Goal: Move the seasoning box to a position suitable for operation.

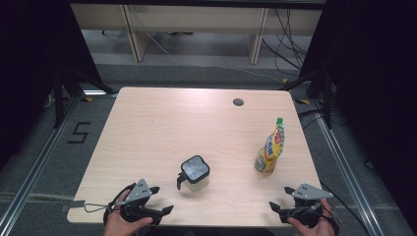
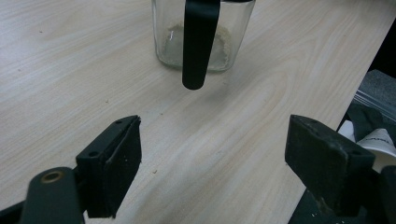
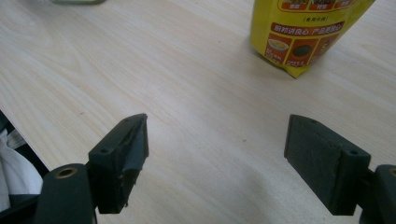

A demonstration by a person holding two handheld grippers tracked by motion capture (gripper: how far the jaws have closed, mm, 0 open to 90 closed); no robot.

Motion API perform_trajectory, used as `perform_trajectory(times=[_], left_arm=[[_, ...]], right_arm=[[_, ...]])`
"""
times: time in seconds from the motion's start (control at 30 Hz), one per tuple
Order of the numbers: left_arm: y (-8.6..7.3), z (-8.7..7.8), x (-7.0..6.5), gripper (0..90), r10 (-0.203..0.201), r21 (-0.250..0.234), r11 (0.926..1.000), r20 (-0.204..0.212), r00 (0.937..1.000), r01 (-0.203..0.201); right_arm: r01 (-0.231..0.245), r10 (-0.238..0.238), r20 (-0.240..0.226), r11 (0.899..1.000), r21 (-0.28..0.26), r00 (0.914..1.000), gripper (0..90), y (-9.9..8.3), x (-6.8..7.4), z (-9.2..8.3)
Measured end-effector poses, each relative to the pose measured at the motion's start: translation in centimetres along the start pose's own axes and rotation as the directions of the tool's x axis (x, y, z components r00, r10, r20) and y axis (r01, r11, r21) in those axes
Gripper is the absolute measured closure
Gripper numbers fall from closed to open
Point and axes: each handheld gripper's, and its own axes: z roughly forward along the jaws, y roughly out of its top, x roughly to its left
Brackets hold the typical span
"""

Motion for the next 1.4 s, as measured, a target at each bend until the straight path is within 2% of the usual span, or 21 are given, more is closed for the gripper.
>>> perform_trajectory(times=[0.1,0.4,0.47,0.53,0.63,0.67,0.7,0.73,0.77,0.8,1.0,1.03,1.07,1.1,1.13,1.23,1.27,1.3,1.33,1.37,1.4], left_arm=[[0.0,0.1,-0.1,18.4,-0.019,-0.018,0.9997,0.004,0.9998,0.019],[0.0,0.1,-0.1,18.4,-0.015,-0.026,0.9996,0.004,0.9999,0.015],[0.0,0.0,0.0,18.4,0.004,-0.007,1.0,0.003,1.0,-0.004],[0.1,0.0,-0.1,18.4,-0.026,-0.015,0.9996,0.002,0.9997,0.026],[0.1,0.0,-0.2,18.7,-0.031,-0.032,0.999,-0.003,0.9995,0.031],[0.2,-0.1,-0.1,19.6,-0.017,-0.03,0.9994,-0.001,0.9998,0.017],[0.3,-0.2,0.0,20.5,-0.003,-0.031,0.9995,-0.004,1.0,0.002],[0.4,-0.2,0.0,21.1,-0.006,-0.036,0.9993,0.001,1.0,0.006],[0.4,-0.1,0.0,23.2,-0.005,-0.06,0.9982,0.003,1.0,0.005],[0.5,-0.2,0.0,24.6,0.005,-0.041,0.9991,0.007,1.0,-0.005],[1.2,0.1,-0.1,30.4,0.013,-0.049,0.9987,0.004,0.9999,-0.013],[1.2,0.1,-0.1,31.7,0.013,-0.049,0.9987,0.004,0.9999,-0.013],[1.4,0.3,-0.2,32.7,0.011,-0.061,0.9981,0.002,0.9999,-0.011],[1.5,0.4,0.0,33.3,0.035,-0.061,0.9975,0.008,0.9994,-0.034],[1.6,0.6,-0.3,34.9,0.004,-0.071,0.9975,0.015,0.9999,-0.003],[1.9,1.0,-0.4,37.5,0.027,-0.073,0.997,0.009,0.9996,-0.026],[2.2,1.3,-0.7,38.5,0.029,-0.076,0.9967,0.012,0.9995,-0.028],[2.2,1.3,-0.7,38.9,0.029,-0.076,0.9967,0.012,0.9995,-0.028],[2.5,1.6,-0.6,39.4,0.059,-0.066,0.996,-0.008,0.9982,-0.059],[2.6,1.8,-0.8,40.1,0.046,-0.065,0.9968,-0.014,0.9988,-0.047],[2.7,2.0,-0.7,41.7,0.056,-0.062,0.9965,-0.014,0.9983,-0.057]], right_arm=[[0.019,-0.019,0.011,1.0,-0.009,0.9998,22.0,0.0,-0.3,0.1],[0.024,-0.024,0.029,0.999,-0.021,0.9993,21.4,0.0,-0.4,-0.1],[0.027,-0.027,0.021,0.999,-0.021,0.9994,21.4,0.0,-0.4,0.0],[0.031,-0.03,0.025,0.999,-0.019,0.9992,21.3,0.0,-0.4,0.0],[0.034,-0.033,0.025,0.999,-0.019,0.9991,21.4,0.0,-0.4,0.0],[0.011,-0.011,0.024,1.0,-0.017,0.9996,21.5,0.0,-0.3,-0.1],[0.016,-0.016,0.026,1.0,-0.019,0.9995,21.5,0.0,-0.4,0.0],[-0.005,0.005,0.024,1.0,-0.013,0.9997,21.5,0.0,-0.2,-0.1],[0.022,-0.021,0.031,1.0,-0.02,0.9993,21.5,0.0,-0.4,-0.1],[0.029,-0.028,0.028,0.999,-0.025,0.9992,21.5,0.0,-0.4,0.0],[0.038,-0.038,0.026,0.999,-0.023,0.999,21.5,0.0,-0.5,0.0],[0.014,-0.013,0.029,1.0,-0.022,0.9995,21.5,0.0,-0.3,0.0],[0.014,-0.013,0.032,1.0,-0.016,0.9994,21.5,0.0,-0.3,-0.1],[0.032,-0.032,0.028,0.999,-0.025,0.9991,21.4,0.0,-0.5,0.0],[0.035,-0.034,0.033,0.999,-0.033,0.9989,21.4,0.0,-0.5,0.0],[0.028,-0.027,0.026,0.999,-0.04,0.9993,20.3,0.0,-0.4,-0.1],[0.007,-0.006,0.026,0.999,-0.036,0.9996,20.2,0.0,-0.2,-0.2],[0.007,-0.006,0.025,0.999,-0.034,0.9997,19.8,0.0,-0.1,-0.2],[0.029,-0.028,0.026,0.999,-0.042,0.9993,19.2,0.0,-0.4,-0.1],[0.03,-0.029,0.027,0.999,-0.044,0.9992,19.1,0.0,-0.4,-0.1],[0.028,-0.028,0.015,0.998,-0.049,0.9995,19.1,0.0,-0.4,-0.1]])
